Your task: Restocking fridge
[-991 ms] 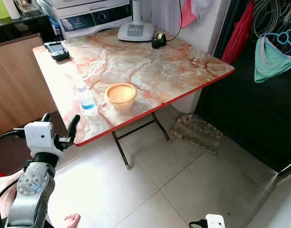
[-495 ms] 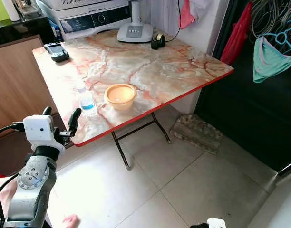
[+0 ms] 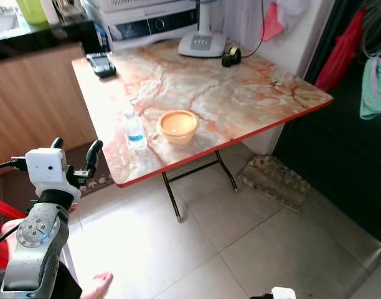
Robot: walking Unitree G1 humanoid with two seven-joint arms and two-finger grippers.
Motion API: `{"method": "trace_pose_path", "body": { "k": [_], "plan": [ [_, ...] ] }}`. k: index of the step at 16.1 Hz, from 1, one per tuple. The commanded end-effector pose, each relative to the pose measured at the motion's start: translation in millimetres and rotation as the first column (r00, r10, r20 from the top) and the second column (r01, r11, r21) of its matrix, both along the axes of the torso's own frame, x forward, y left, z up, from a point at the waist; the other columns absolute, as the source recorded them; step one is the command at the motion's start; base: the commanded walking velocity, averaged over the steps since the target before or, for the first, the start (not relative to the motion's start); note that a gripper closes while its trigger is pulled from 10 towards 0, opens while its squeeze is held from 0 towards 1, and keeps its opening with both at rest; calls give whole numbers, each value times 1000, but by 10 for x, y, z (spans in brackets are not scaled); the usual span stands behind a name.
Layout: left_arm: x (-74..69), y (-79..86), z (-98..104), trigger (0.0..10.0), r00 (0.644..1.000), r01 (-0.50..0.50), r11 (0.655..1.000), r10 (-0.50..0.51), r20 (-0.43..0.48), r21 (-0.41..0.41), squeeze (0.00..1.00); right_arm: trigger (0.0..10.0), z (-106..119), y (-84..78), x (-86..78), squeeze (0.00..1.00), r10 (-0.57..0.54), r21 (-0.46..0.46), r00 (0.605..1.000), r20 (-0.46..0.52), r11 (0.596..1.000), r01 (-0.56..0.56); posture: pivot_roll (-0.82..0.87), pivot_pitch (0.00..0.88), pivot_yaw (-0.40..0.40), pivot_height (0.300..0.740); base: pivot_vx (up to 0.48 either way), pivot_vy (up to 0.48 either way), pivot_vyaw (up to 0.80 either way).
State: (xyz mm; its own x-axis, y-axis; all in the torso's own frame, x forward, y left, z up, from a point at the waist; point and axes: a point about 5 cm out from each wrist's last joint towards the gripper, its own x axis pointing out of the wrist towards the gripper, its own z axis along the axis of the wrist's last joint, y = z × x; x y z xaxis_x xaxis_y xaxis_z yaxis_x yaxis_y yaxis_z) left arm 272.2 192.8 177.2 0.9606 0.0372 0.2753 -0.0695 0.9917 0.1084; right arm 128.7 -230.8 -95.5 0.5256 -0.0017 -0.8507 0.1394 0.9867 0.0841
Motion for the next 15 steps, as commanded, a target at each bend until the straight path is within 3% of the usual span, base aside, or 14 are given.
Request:
{"method": "trace_pose_path", "body": {
  "k": [1, 12, 15],
  "plan": [
    [3, 2, 54, 10000, 1000, -8, 1000, 8, 12, 16, 0, 10000, 7, -4, 19, 0, -14, 5, 1000, 9, 1000, 14, 73, 110, -8, 740, 274, 0, 0],
    [15, -38, 145, 10000, 999, 0, 999, -1, 32, 36, 0, 10000, 20, -23, 42, 0, 39, -28, 999, 5, 999, -39, 75, 126, -10, 740, 293, 0, 0],
    [17, -50, 161, 10000, 999, -1, 999, 0, 38, 41, 0, 10000, 17, -22, 35, 0, 32, -21, 999, 1, 999, -32, 77, 128, -12, 740, 292, 0, 485]
  ]
}}
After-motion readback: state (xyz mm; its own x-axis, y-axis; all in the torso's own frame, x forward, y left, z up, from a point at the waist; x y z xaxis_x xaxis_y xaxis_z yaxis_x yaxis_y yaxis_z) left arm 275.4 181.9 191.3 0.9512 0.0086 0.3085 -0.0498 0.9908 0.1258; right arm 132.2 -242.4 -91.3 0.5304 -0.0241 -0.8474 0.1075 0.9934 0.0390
